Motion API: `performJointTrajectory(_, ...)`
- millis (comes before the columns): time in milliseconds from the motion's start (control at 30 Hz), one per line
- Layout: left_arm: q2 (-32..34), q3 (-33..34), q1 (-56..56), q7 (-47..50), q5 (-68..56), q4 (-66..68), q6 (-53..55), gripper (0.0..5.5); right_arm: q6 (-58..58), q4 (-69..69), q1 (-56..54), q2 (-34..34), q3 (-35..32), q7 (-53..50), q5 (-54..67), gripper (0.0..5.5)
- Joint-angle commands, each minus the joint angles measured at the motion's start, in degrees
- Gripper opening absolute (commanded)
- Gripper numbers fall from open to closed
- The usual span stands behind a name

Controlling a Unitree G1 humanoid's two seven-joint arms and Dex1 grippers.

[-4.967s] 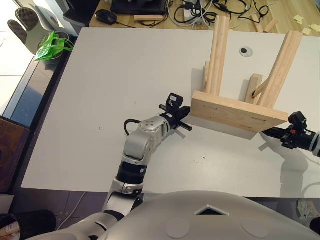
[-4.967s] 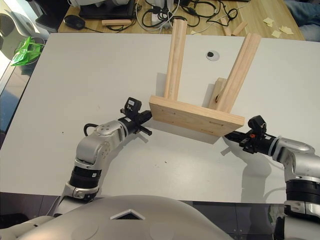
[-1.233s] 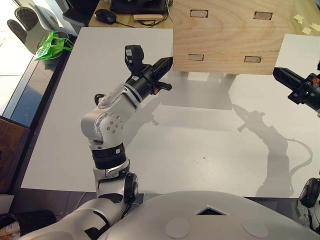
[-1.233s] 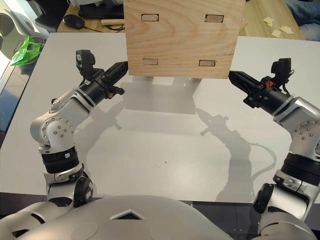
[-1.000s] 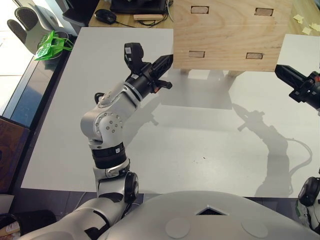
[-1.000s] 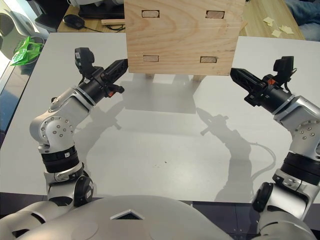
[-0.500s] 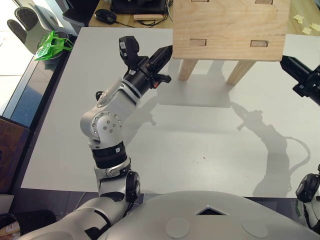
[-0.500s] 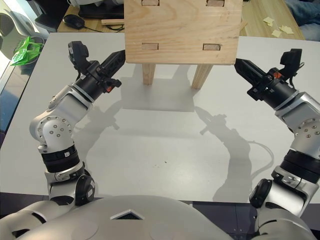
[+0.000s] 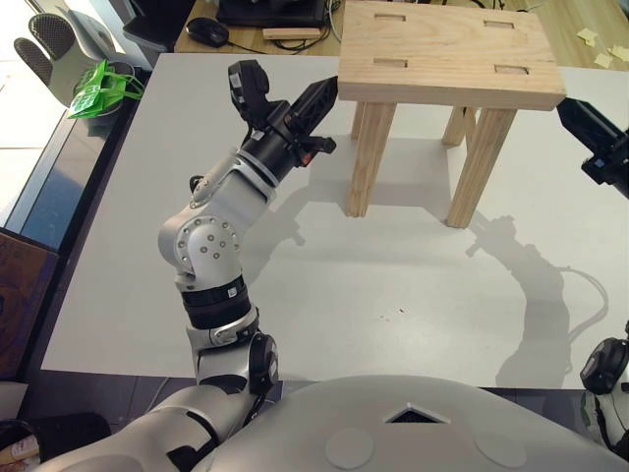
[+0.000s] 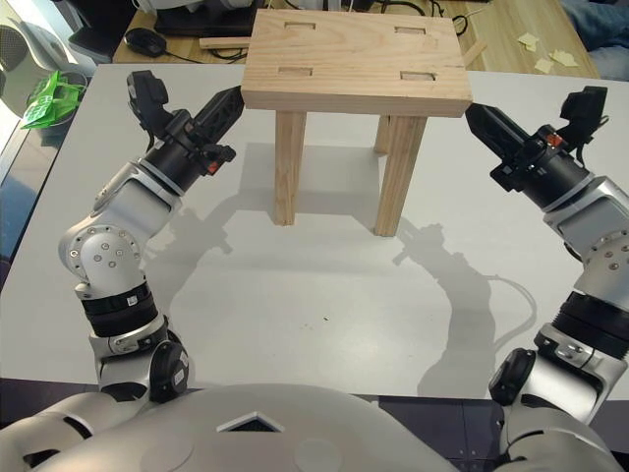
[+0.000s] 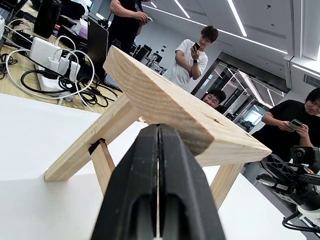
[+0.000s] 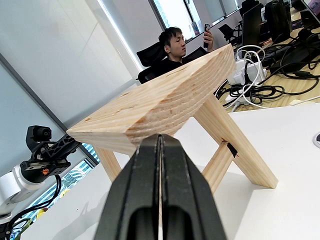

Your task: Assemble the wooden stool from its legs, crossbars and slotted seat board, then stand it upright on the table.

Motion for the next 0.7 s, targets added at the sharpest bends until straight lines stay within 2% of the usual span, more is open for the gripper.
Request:
performJointTrajectory(33, -0.4, -6.7, 0.2, -2.2, 0.9, 1.4, 0.4, 0.01, -0.5, -1.3, 0.1, 0.9, 4.8, 2.1, 0.3, 0.00)
performJointTrajectory(367, 0.9, -7.7, 5.7, 3.0, 13.4, 10.9, -10.6, 0.01, -10.8, 8.1, 4.1, 2.4, 5.0, -1.7, -7.7, 0.00)
performJointTrajectory(567, -1.6, -6.2, 5.7, 15.2, 25.3, 21.2, -21.4, 0.01, -28.0, 25.3, 0.2, 6.9, 8.5, -19.1, -24.8, 0.00)
performJointTrajectory(700, -4.9, -2.8, 1.0, 24.0, 30.3, 31.5, -32.4, 0.01, -33.2, 28.5, -3.9, 13.7, 6.5, -32.8, -27.8, 0.00)
